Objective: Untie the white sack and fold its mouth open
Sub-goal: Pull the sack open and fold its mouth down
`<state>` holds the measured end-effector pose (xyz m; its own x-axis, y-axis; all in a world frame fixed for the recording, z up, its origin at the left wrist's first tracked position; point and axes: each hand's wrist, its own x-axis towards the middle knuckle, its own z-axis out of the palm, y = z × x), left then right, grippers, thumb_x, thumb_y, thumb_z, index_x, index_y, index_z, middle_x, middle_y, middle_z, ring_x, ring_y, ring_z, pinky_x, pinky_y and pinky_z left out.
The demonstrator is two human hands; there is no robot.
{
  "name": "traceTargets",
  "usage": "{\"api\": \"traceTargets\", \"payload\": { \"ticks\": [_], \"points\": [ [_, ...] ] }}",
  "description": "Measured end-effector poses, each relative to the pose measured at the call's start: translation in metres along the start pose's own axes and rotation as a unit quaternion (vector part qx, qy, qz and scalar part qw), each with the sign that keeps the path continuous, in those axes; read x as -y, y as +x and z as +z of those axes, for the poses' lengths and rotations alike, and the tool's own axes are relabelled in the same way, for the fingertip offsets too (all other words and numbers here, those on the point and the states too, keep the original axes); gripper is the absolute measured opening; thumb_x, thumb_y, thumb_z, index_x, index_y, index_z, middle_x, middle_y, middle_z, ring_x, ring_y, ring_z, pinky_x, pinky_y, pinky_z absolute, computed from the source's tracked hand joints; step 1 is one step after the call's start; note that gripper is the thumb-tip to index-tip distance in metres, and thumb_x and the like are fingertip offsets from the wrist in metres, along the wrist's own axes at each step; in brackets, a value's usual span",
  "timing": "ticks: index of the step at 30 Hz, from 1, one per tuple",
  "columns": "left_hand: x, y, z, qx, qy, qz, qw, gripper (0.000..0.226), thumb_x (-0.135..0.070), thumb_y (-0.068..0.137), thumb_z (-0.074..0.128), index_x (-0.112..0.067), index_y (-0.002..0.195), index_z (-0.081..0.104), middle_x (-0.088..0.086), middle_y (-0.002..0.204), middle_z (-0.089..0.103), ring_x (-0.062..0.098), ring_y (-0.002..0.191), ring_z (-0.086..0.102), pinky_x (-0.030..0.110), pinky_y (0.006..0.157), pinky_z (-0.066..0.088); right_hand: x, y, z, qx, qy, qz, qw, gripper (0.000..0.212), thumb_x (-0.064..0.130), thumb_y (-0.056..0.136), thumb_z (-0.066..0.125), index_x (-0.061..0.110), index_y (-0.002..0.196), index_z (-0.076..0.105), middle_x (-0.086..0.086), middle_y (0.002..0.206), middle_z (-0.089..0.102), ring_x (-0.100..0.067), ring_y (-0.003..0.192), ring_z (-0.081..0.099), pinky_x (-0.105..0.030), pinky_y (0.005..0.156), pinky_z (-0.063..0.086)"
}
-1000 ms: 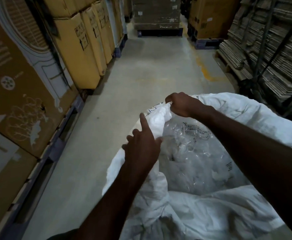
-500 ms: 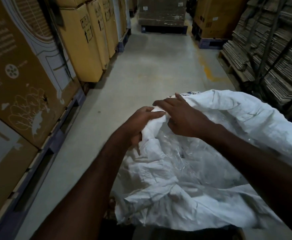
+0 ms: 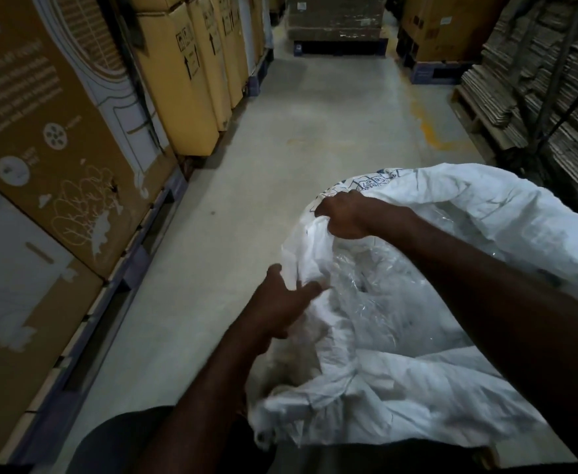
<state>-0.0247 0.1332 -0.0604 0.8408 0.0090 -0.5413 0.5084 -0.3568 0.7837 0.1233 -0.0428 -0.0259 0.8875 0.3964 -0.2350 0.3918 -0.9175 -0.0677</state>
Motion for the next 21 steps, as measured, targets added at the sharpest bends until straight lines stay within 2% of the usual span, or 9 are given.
{"api": "traceTargets", "payload": {
  "ticks": [3, 6, 9, 12, 14, 16, 17, 19, 21],
  "points": [
    [-0.004, 0.005, -0.001, 0.039, -0.144, 0.031, 0.988, 0.048, -0.024, 0.093, 0.076, -0.007, 0.136, 0.062, 0.016, 0.117, 0.077, 0.028, 0.095, 0.076, 0.04, 0.074, 0.064, 0.001, -0.013, 0.002, -0.085, -0.01, -0.029, 0.996, 0.058, 0.006, 0.083, 0.052, 0.009, 0.14, 0.061, -0.018, 0.135, 0.065, -0.04, 0.128, 0.06, -0.045, 0.111, 0.039],
    [-0.023, -0.007, -0.006, 0.051, -0.238, 0.081, 0.967, 0.024, -0.011, 0.098, 0.07, -0.002, 0.12, 0.073, 0.018, 0.106, 0.08, 0.028, 0.089, 0.078, 0.036, 0.075, 0.064, 0.001, -0.031, 0.001, -0.163, 0.022, -0.05, 0.985, 0.067, 0.006, 0.078, 0.055, 0.008, 0.145, 0.054, -0.019, 0.139, 0.059, -0.041, 0.128, 0.057, -0.051, 0.117, 0.034],
    [-0.036, -0.008, -0.011, 0.068, -0.297, 0.118, 0.945, 0.039, -0.03, 0.097, 0.077, -0.002, 0.125, 0.075, 0.026, 0.12, 0.076, 0.04, 0.109, 0.076, 0.051, 0.099, 0.06, 0.018, -0.07, -0.006, -0.25, 0.186, -0.051, 0.949, 0.071, 0.006, 0.088, 0.067, 0.013, 0.155, 0.046, -0.014, 0.157, 0.048, -0.032, 0.143, 0.049, -0.037, 0.119, 0.036],
    [-0.043, -0.008, -0.013, 0.122, -0.322, 0.118, 0.932, 0.075, -0.069, 0.091, 0.07, -0.012, 0.14, 0.069, 0.022, 0.129, 0.073, 0.037, 0.118, 0.073, 0.057, 0.108, 0.055, 0.053, -0.124, -0.003, -0.272, 0.348, 0.006, 0.897, 0.074, 0.035, 0.093, 0.078, 0.026, 0.158, 0.044, 0.003, 0.155, 0.053, -0.017, 0.132, 0.059, -0.029, 0.111, 0.046],
    [-0.047, -0.01, -0.01, 0.15, -0.342, 0.078, 0.924, 0.097, -0.086, 0.088, 0.053, -0.015, 0.155, 0.053, 0.009, 0.128, 0.073, 0.023, 0.096, 0.078, 0.042, 0.089, 0.065, 0.079, -0.155, 0.003, -0.182, 0.417, 0.021, 0.89, 0.095, 0.047, 0.082, 0.087, 0.037, 0.16, 0.035, 0.014, 0.155, 0.051, -0.005, 0.13, 0.059, -0.027, 0.107, 0.05],
    [-0.052, -0.014, -0.004, 0.135, -0.372, 0.051, 0.917, 0.1, -0.086, 0.092, 0.043, -0.011, 0.159, 0.046, 0.008, 0.144, 0.067, 0.011, 0.083, 0.074, 0.03, 0.068, 0.064, 0.099, -0.17, 0.016, -0.129, 0.421, 0.005, 0.898, 0.096, 0.035, 0.078, 0.091, 0.041, 0.154, 0.032, 0.027, 0.133, 0.058, 0.008, 0.115, 0.06, -0.011, 0.095, 0.048],
    [-0.051, -0.012, -0.001, 0.118, -0.391, 0.047, 0.912, 0.095, -0.081, 0.095, 0.044, -0.009, 0.157, 0.049, 0.012, 0.149, 0.062, 0.01, 0.087, 0.074, 0.03, 0.065, 0.063, 0.105, -0.171, 0.025, -0.14, 0.408, 0.015, 0.902, 0.094, 0.027, 0.079, 0.087, 0.04, 0.154, 0.031, 0.026, 0.122, 0.059, 0.004, 0.108, 0.062, -0.012, 0.09, 0.05],
    [-0.047, -0.007, 0.001, 0.061, -0.38, 0.075, 0.92, 0.073, -0.065, 0.102, 0.054, -0.007, 0.145, 0.055, 0.021, 0.145, 0.063, 0.019, 0.1, 0.076, 0.033, 0.07, 0.063, 0.105, -0.162, 0.045, -0.206, 0.331, 0.069, 0.918, 0.086, 0.019, 0.08, 0.075, 0.034, 0.154, 0.034, 0.012, 0.122, 0.062, -0.015, 0.109, 0.064, -0.033, 0.09, 0.055],
    [-0.038, -0.009, -0.002, -0.017, -0.174, 0.144, 0.974, 0.067, -0.059, 0.099, 0.065, -0.014, 0.145, 0.047, 0.016, 0.132, 0.069, 0.024, 0.104, 0.075, 0.037, 0.078, 0.062, 0.1, -0.152, 0.062, -0.237, 0.212, 0.113, 0.941, 0.076, 0.014, 0.087, 0.068, 0.029, 0.155, 0.037, 0.0, 0.123, 0.062, -0.028, 0.101, 0.067, -0.044, 0.082, 0.057]
  ]
}}
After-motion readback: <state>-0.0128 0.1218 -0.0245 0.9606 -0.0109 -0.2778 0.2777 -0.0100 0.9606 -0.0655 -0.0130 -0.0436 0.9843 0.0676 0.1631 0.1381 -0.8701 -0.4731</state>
